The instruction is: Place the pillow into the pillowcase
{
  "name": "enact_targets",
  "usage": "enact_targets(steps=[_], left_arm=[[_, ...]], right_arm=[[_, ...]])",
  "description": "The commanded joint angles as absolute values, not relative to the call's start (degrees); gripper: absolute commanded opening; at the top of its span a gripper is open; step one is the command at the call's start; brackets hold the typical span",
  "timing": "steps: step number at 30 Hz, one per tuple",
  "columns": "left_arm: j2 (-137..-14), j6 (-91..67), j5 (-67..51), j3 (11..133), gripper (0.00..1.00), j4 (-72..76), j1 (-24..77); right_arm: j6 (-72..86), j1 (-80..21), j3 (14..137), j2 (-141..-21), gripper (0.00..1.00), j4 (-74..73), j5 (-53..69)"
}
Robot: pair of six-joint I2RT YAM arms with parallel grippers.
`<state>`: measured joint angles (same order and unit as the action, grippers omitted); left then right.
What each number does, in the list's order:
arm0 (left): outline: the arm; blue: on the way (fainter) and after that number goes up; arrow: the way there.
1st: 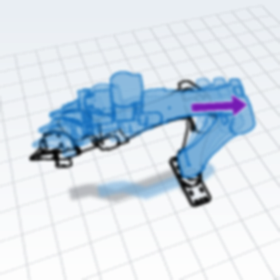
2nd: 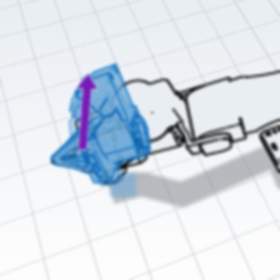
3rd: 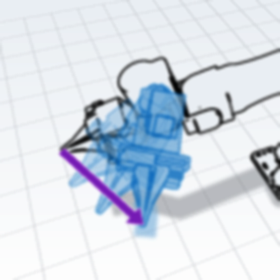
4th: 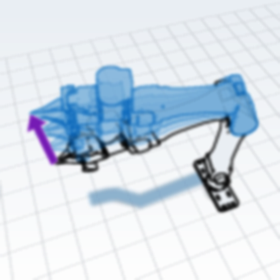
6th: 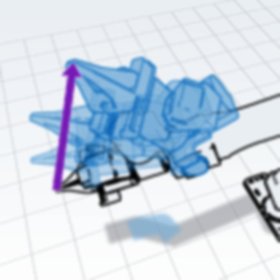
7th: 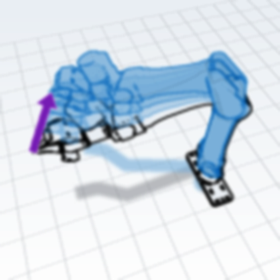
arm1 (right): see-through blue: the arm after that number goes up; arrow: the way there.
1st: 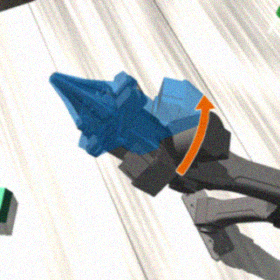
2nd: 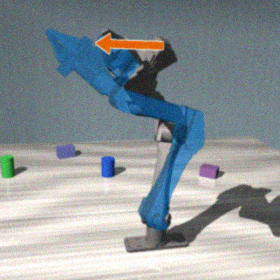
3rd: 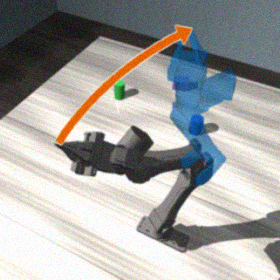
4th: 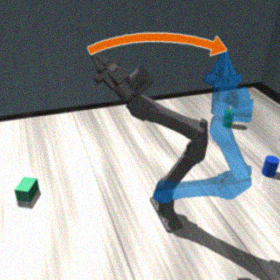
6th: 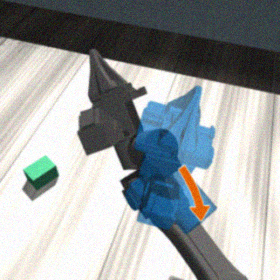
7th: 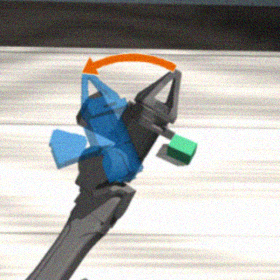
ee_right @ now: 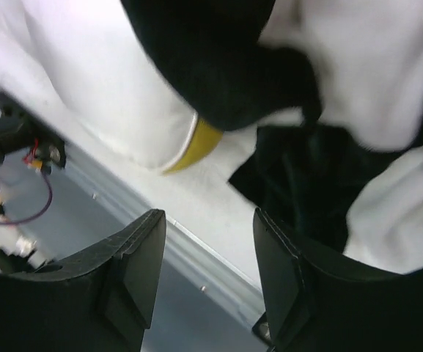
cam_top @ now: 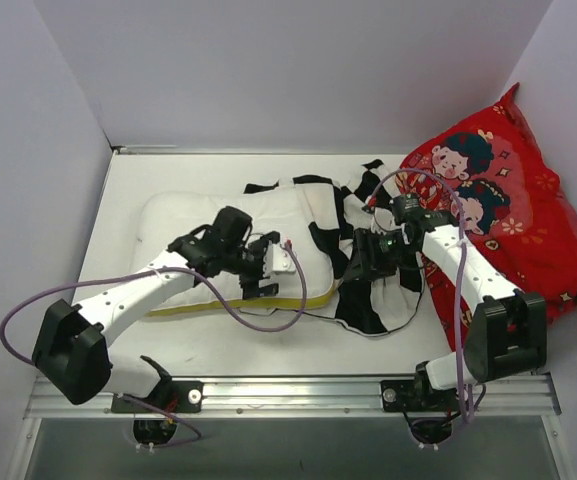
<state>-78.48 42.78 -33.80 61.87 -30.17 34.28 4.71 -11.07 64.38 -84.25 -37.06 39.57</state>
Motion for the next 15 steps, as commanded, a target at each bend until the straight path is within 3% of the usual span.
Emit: enact_targets(steps=[1, 2, 8, 11, 12, 13, 15], left_arm=[[-78.22, 51.42, -22.53, 56.1, 0.91, -30.33, 39.89], [-78.4, 51.76, -20.41, 54.6, 0.97, -27.19, 43.3], [-84.36, 52.3, -6.86, 48.25, 0.96, -12.5, 48.95], [-89.37, 47.65, -12.01, 57.34, 0.58, -21.38, 47.29], [-90.17, 45.11, -16.91, 60.0, 0.3, -24.84, 44.15], [-90.7, 43.52, -26.62, 62.2, 0.2, -27.83, 42.64], [-90.79, 39.66, -32.75, 66.6, 0.0, -32.07, 40.18]], right_arm=[[8.52, -12.13, 56.53, -80.34, 0.51, -36.22, 44.48], [8.7, -11.78, 55.47, -79.81, 0.51, -35.34, 44.3], [12.3, -11.6, 49.49, -76.91, 0.52, -31.22, 41.94], [12.83, -11.43, 48.52, -74.89, 0.52, -30.5, 40.09], [12.66, -11.43, 48.6, -74.19, 0.52, -30.32, 38.6], [12.31, -11.34, 48.52, -73.83, 0.51, -30.24, 37.89], [12.83, -10.64, 48.17, -73.22, 0.51, -29.18, 37.09]])
